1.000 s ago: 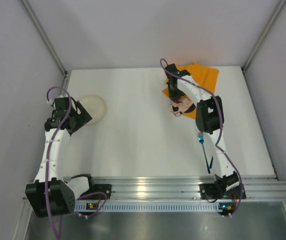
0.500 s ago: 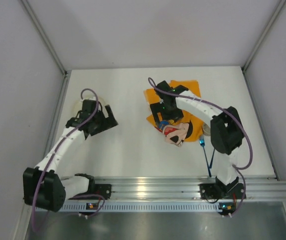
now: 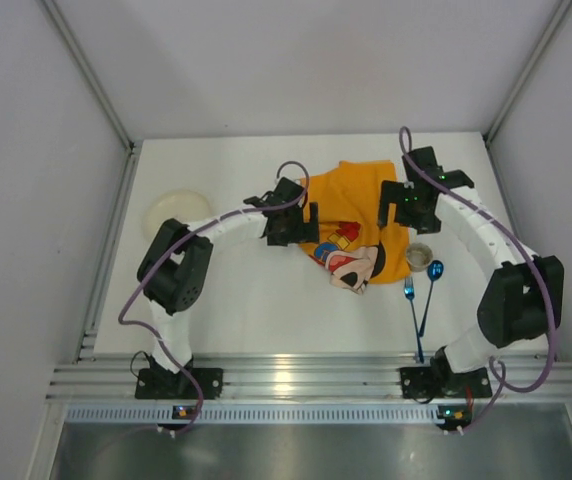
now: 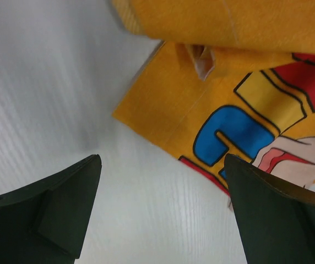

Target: Set the dinner table for one person

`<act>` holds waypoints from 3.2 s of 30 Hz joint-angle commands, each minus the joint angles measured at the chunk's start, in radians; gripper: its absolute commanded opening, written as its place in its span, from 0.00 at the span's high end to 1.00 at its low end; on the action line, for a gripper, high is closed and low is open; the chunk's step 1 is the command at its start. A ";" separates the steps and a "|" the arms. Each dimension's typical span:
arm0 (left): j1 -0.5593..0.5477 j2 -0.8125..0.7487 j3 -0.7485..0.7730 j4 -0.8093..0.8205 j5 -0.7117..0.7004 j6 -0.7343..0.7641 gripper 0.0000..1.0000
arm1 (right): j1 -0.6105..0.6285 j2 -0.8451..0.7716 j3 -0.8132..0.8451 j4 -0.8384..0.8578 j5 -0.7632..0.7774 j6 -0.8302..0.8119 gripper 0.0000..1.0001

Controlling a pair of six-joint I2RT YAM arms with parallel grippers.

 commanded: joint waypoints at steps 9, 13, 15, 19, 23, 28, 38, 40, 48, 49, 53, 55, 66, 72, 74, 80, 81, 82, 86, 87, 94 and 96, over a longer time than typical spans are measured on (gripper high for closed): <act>-0.017 0.231 0.239 -0.023 -0.049 0.008 0.15 | -0.275 0.144 0.092 0.141 -0.241 0.020 0.00; -0.032 0.246 0.263 -0.054 -0.068 0.011 0.36 | -0.303 0.324 0.249 0.150 -0.308 0.069 0.00; -0.032 0.242 0.256 -0.054 -0.066 0.006 0.52 | -0.305 0.436 0.302 0.150 -0.314 0.074 0.03; -0.032 0.217 0.234 -0.052 -0.065 0.000 0.92 | -0.305 0.565 0.340 0.144 -0.354 0.095 0.20; -0.031 0.191 0.224 -0.063 -0.087 0.000 1.00 | -0.305 0.582 0.270 0.186 -0.360 0.111 0.37; -0.029 0.166 0.212 -0.071 -0.098 -0.005 1.00 | -0.305 0.573 0.195 0.223 -0.372 0.112 0.69; 0.096 -0.107 -0.048 -0.094 -0.156 -0.090 1.00 | -0.305 0.599 0.220 0.218 -0.345 0.094 1.00; 0.138 -0.197 -0.162 -0.129 -0.199 -0.097 1.00 | -0.305 0.601 0.251 0.201 -0.325 0.086 1.00; 0.250 -0.648 -0.469 -0.323 -0.365 -0.165 1.00 | -0.335 0.596 0.297 0.149 -0.288 0.048 1.00; 0.250 -0.672 -0.486 -0.340 -0.379 -0.196 1.00 | -0.335 0.597 0.296 0.147 -0.291 0.043 1.00; 0.252 -0.732 -0.546 -0.406 -0.387 -0.238 1.00 | -0.332 0.593 0.290 0.141 -0.291 0.031 1.00; 0.252 -0.746 -0.576 -0.408 -0.376 -0.245 0.74 | -0.331 0.588 0.274 0.137 -0.291 0.031 1.00; 0.288 -0.633 -0.334 -0.446 -0.494 -0.174 0.02 | -0.249 0.467 0.256 0.080 -0.280 -0.029 0.00; 0.515 -0.530 -0.317 -0.331 -0.353 -0.075 0.02 | -0.144 0.295 0.228 0.055 -0.263 -0.050 0.00; 0.587 -0.506 -0.323 -0.293 -0.318 -0.072 0.02 | -0.075 0.250 0.183 0.040 -0.262 -0.047 0.00; 0.733 -0.435 -0.348 -0.186 -0.221 -0.063 0.02 | -0.009 0.093 -0.066 0.112 -0.266 0.042 0.00; 0.748 -0.426 -0.348 -0.175 -0.215 -0.057 0.02 | -0.001 0.084 -0.089 0.118 -0.262 0.045 0.00; 0.761 -0.406 -0.345 -0.163 -0.203 -0.055 0.02 | 0.011 0.074 -0.107 0.120 -0.254 0.045 0.00; 0.792 -0.360 -0.316 -0.114 -0.215 -0.049 0.02 | 0.022 0.061 -0.210 0.111 -0.174 0.058 0.00; 0.793 -0.348 -0.307 -0.109 -0.218 -0.049 0.02 | 0.022 0.055 -0.229 0.115 -0.157 0.062 0.00; 0.822 -0.268 -0.244 -0.114 -0.219 -0.046 0.02 | 0.021 0.093 -0.382 0.166 -0.074 0.058 0.00; 0.831 -0.254 -0.244 -0.112 -0.227 -0.041 0.02 | 0.022 0.105 -0.408 0.202 -0.081 0.065 0.13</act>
